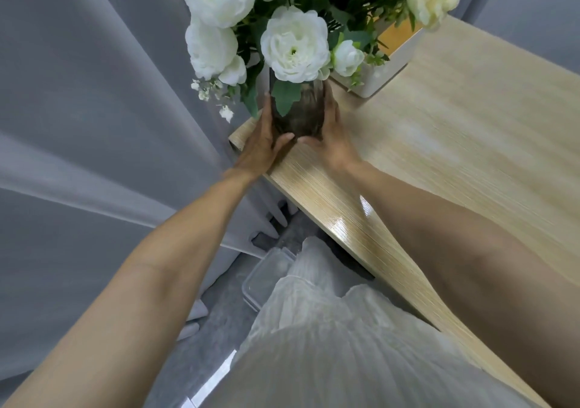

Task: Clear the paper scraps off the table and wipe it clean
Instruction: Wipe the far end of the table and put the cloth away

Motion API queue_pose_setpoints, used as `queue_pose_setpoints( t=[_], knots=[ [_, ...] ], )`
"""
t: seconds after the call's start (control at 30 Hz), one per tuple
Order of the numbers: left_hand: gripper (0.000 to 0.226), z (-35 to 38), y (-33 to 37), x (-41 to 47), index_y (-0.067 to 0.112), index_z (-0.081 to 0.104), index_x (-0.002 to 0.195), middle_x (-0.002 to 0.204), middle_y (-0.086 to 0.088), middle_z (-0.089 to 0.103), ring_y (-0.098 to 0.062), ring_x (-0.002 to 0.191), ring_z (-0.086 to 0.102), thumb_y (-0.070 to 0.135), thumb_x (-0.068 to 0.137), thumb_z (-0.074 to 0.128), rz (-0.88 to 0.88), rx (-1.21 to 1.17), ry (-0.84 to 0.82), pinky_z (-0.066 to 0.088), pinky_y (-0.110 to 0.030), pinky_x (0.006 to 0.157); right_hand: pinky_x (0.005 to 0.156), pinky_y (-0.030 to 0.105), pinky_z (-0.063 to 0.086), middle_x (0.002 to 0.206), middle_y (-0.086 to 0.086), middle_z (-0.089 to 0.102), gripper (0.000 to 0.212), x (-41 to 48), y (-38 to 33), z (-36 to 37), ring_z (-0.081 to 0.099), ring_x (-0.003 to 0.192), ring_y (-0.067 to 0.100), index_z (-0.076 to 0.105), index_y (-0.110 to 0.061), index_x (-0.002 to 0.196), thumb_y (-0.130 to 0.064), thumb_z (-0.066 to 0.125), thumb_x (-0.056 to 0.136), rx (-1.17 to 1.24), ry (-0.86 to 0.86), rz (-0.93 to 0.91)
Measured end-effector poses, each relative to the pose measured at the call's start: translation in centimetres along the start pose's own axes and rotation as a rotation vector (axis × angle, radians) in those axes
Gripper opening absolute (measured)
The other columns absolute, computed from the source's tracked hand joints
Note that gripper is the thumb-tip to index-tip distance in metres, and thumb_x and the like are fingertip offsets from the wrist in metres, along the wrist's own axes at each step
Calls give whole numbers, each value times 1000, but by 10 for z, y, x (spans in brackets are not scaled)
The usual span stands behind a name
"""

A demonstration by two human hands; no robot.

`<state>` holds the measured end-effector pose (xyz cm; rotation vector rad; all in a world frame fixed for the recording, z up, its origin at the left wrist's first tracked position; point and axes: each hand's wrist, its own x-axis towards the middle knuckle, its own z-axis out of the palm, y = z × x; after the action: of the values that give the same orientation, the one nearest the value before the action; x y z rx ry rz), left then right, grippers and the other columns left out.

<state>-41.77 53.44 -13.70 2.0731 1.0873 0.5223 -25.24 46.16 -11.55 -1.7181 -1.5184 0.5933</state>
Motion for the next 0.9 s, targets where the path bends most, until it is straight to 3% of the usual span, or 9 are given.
queue_pose_setpoints(
  t=[0.13, 0.27, 0.4, 0.57, 0.63, 0.73, 0.8, 0.9],
  knots=[
    [93, 1, 9, -6, 21, 1, 149, 154, -8, 29, -21, 138, 36, 69, 84, 46, -11, -9, -41, 37, -45, 109, 108, 42, 35, 150, 26, 17, 111, -14, -4, -10, 28, 137, 37, -2, 1, 149, -48, 67, 76, 13, 1, 30],
    [91, 15, 35, -25, 17, -5, 150, 153, -9, 30, -22, 136, 40, 59, 89, 47, 29, -15, -88, 41, -38, 107, 105, 42, 35, 148, 24, 21, 109, -38, -1, -34, 31, 135, 35, -1, -5, 150, -30, 76, 78, -28, -25, 43],
    [84, 44, 67, -46, 14, -1, 150, 150, -10, 37, -22, 133, 43, 48, 92, 50, -4, -31, -135, 42, -32, 103, 102, 50, 37, 146, 26, 23, 108, -74, 5, -67, 32, 133, 39, 0, -7, 150, -28, 77, 78, -74, -21, 73],
    [88, 92, 113, -57, 27, -4, 149, 150, -6, 37, -20, 132, 44, 60, 87, 49, -19, -111, -260, 42, -39, 105, 102, 49, 38, 148, 23, 22, 108, -127, 25, -118, 31, 134, 37, -3, -13, 150, -31, 75, 78, -65, 28, 166],
    [86, 117, 140, -59, 29, -3, 149, 151, -1, 36, -15, 132, 44, 58, 87, 50, -29, -158, -322, 41, -33, 105, 102, 44, 38, 148, 23, 24, 107, -152, 35, -142, 33, 133, 37, -1, -12, 150, -30, 76, 78, -66, 74, 219],
    [79, 160, 183, -64, 19, 5, 150, 144, 2, 44, -10, 127, 47, 40, 92, 55, 14, -185, -382, 39, -12, 95, 104, 42, 36, 149, 24, 23, 110, -191, 53, -182, 31, 135, 36, 1, -7, 150, -31, 78, 75, -58, 147, 294],
    [75, 190, 212, -67, 16, 11, 149, 142, 0, 46, -10, 125, 47, 34, 92, 55, 72, -182, -427, 39, -9, 91, 106, 43, 36, 149, 23, 24, 112, -219, 66, -209, 32, 135, 34, 3, -5, 150, -33, 79, 73, -76, 209, 328],
    [69, 231, 255, -75, 18, 19, 146, 141, 1, 45, -7, 124, 44, 41, 89, 51, 191, -157, -477, 33, -6, 91, 104, 38, 36, 147, 22, 27, 112, -263, 84, -245, 37, 132, 33, 2, -7, 150, -32, 79, 73, -94, 293, 409]
  ],
)
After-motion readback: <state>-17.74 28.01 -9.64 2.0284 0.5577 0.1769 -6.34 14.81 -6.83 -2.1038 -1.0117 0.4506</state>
